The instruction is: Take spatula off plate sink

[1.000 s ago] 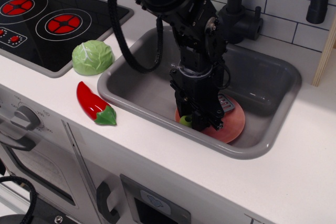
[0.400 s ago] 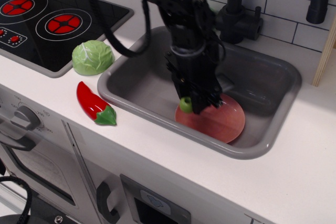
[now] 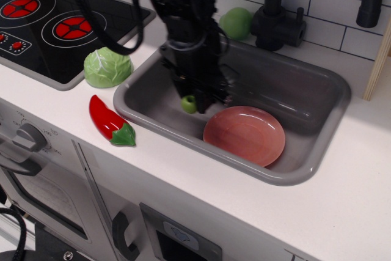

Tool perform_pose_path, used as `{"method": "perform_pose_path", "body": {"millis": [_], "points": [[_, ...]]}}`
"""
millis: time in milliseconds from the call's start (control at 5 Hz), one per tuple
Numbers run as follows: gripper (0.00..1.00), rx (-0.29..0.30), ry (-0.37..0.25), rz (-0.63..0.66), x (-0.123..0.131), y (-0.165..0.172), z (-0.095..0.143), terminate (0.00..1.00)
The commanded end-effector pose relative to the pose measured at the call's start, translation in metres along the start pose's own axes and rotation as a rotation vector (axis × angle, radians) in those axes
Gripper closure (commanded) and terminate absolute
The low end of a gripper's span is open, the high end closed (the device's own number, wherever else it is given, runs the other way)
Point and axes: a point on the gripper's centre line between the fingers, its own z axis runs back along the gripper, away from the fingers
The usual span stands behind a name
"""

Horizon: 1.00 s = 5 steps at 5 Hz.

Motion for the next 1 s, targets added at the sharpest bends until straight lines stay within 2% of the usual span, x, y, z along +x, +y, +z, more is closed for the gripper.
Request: {"method": "perform_pose_path", "body": {"millis": [0, 200, 400, 600, 800], "points": [[1.0, 0.036, 0.005, 0.13, -0.002, 0.03, 0.005, 0.0], [1.0, 0.068, 0.004, 0.195, 0.0, 0.03, -0.001, 0.0], [0.0, 0.068, 0.054, 0.282, 0.002, 0.028, -0.008, 0.0], [0.0, 0.053, 0.015, 0.307, 0.009, 0.026, 0.005, 0.0], [0.0, 0.053, -0.054, 0.311, 0.014, 0.022, 0.024, 0.0]]}}
